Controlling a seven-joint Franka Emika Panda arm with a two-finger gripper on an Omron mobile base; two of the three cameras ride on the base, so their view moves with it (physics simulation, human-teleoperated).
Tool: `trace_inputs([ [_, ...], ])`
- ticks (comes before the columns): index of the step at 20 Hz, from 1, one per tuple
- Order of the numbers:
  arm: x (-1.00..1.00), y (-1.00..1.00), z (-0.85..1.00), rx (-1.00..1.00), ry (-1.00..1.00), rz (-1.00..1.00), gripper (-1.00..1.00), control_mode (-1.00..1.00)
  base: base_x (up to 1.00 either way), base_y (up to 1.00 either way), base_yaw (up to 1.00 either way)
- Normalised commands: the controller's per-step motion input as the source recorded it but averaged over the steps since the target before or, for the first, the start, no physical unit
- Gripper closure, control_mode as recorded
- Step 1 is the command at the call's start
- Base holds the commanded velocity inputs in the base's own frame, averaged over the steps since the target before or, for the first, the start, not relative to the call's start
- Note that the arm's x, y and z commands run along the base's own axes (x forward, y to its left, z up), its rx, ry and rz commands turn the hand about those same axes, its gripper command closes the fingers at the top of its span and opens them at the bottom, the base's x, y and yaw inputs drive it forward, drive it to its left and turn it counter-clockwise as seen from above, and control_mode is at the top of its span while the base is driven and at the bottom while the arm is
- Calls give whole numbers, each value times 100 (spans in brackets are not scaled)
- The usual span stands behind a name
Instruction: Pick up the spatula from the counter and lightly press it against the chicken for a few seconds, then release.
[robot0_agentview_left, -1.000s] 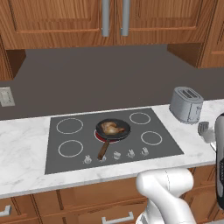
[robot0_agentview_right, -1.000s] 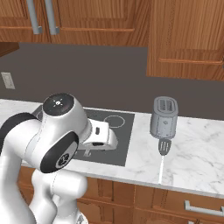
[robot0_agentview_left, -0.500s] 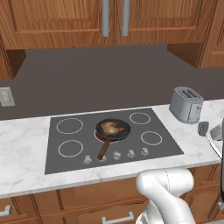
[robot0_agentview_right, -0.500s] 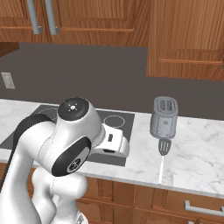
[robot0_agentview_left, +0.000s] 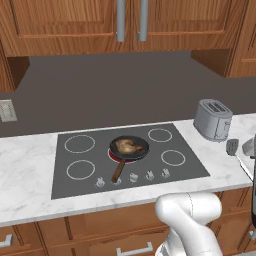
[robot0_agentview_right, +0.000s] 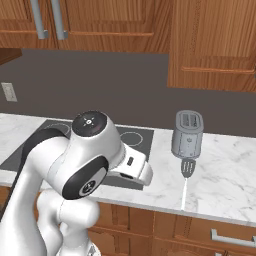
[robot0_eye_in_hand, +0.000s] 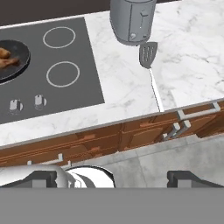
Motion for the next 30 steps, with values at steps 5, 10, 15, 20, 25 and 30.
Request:
trace_inputs([
  [5, 2, 0, -16, -1, -2, 3, -100, -100, 0, 0, 0],
  [10, 6, 0, -18, -3, -1, 9, -100, -100, 0, 0, 0],
  [15, 8, -8, -7, -4, 0, 8, -100, -100, 0, 0, 0],
  [20, 10, -13, -3, -4, 0, 5, -100, -100, 0, 0, 0],
  [25, 8, -17, -2, -1, 0, 1, -100, -100, 0, 0, 0],
  [30, 15, -18, -5, 0, 5, 0, -100, -100, 0, 0, 0],
])
